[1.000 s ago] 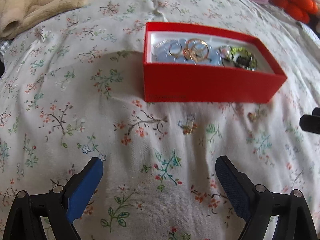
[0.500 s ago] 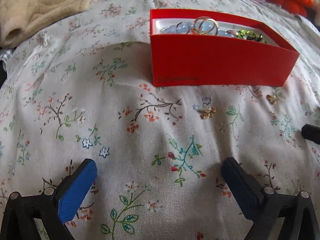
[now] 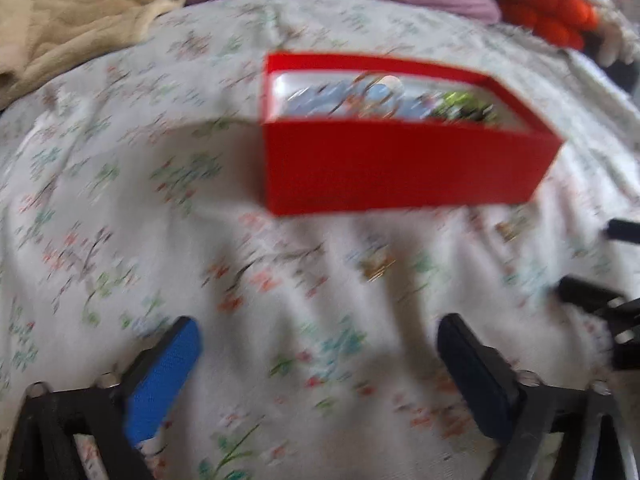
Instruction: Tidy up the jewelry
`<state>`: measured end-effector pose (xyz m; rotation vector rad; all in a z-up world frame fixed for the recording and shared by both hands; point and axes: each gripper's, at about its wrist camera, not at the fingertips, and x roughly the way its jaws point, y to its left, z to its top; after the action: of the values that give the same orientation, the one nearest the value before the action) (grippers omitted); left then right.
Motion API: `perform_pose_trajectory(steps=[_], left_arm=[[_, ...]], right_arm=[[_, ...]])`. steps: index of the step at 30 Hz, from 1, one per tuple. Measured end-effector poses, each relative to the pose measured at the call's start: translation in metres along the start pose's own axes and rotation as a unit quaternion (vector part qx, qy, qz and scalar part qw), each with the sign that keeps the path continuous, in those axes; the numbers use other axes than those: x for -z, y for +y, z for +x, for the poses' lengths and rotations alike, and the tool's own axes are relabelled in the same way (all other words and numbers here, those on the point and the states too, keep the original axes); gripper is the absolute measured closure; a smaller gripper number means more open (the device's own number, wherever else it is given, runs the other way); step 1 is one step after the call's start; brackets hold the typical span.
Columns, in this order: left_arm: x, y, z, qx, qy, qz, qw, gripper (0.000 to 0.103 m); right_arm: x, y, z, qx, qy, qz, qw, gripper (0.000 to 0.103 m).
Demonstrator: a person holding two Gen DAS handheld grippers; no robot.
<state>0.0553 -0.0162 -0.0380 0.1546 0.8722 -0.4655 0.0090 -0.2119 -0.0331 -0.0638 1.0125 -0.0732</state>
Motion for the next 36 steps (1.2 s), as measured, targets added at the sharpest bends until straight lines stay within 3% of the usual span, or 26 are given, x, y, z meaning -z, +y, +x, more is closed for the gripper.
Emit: perform_pose_trajectory(steps=[5, 10, 12, 18, 24, 36], left_arm=[[-0.011, -0.018, 0.006, 0.006, -0.016, 0.049, 0.9986, 0.019], [-0.016, -0.022, 0.014, 0.013, -0.004, 0.049, 0.9987, 0.027], [-0.018, -0.021, 0.02, 0.018, 0.005, 0.045, 0.9988, 0.041], [-0.018, -0.017, 0.018, 0.03, -0.003, 0.029, 0.9991, 0.071], [-0.014, -0.028, 0.019, 0.04, 0.006, 0.051, 0.9978, 0.094], [-0.018, -0.023, 0.01, 0.037, 0.026, 0.037, 0.9983, 0.096]], right_arm=[[-0.003, 0.002, 0.001, -0.001, 0.004, -0.003, 1.0, 0.002], [-0.005, 0.002, 0.002, -0.003, 0.007, -0.008, 1.0, 0.002], [-0.006, 0.002, 0.003, -0.004, 0.007, -0.01, 1.0, 0.002], [-0.008, 0.002, 0.003, -0.006, 0.011, -0.015, 1.0, 0.002], [-0.01, 0.002, 0.004, -0.008, 0.011, -0.018, 1.0, 0.002], [-0.014, 0.007, 0.005, -0.022, 0.011, -0.017, 1.0, 0.002]])
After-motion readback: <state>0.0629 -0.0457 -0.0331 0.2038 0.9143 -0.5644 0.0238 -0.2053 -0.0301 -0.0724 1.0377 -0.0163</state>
